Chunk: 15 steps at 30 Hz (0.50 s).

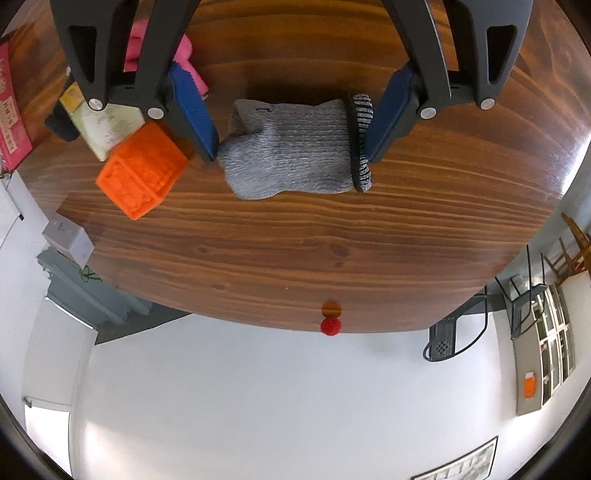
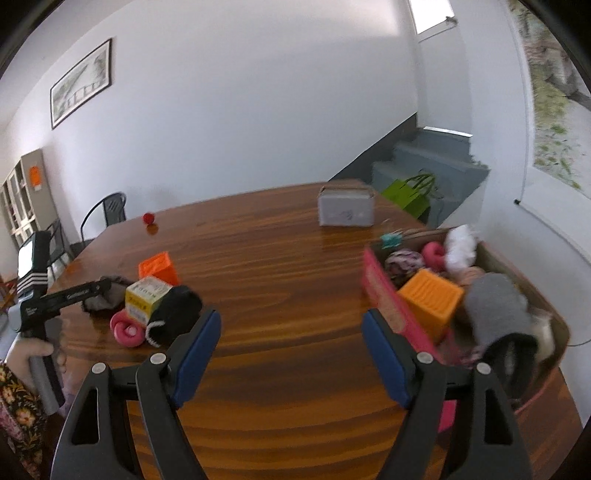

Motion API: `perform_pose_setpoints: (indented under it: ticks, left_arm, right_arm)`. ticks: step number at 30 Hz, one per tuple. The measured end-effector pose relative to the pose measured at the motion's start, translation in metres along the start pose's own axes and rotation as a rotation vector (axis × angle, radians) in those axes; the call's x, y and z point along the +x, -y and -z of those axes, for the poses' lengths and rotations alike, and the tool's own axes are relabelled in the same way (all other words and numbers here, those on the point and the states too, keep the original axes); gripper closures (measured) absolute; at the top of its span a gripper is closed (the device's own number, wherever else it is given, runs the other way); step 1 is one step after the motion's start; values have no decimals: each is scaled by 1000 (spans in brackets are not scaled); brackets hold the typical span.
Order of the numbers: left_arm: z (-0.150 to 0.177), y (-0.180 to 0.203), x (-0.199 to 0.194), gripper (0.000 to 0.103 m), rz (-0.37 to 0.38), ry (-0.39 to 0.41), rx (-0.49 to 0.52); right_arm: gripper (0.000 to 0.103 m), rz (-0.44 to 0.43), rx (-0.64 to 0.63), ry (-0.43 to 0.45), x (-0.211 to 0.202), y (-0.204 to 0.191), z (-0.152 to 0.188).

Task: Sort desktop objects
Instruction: 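Move the left gripper back to the table and grasp the grey glove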

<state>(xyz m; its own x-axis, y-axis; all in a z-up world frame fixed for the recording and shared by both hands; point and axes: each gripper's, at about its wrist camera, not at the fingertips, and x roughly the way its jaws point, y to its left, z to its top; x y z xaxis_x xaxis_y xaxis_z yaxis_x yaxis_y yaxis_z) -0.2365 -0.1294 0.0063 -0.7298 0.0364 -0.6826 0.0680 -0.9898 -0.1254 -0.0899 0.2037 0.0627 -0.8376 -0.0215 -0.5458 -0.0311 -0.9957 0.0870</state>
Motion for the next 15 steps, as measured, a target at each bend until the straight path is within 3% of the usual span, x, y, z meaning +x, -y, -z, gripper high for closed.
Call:
perform_pose_setpoints:
  ticks: [4, 8, 15]
  left_arm:
    - [3, -2, 5, 22, 6, -23, 1]
    - [3, -3, 6, 45, 5, -33, -2]
    - [-6, -19, -14, 61, 53, -5, -93]
  right_arm:
    - [21, -69, -6, -51, 17, -16, -6]
    - [21, -103, -24, -83, 33, -33, -10]
    - [21, -169, -35, -178, 66, -58, -10]
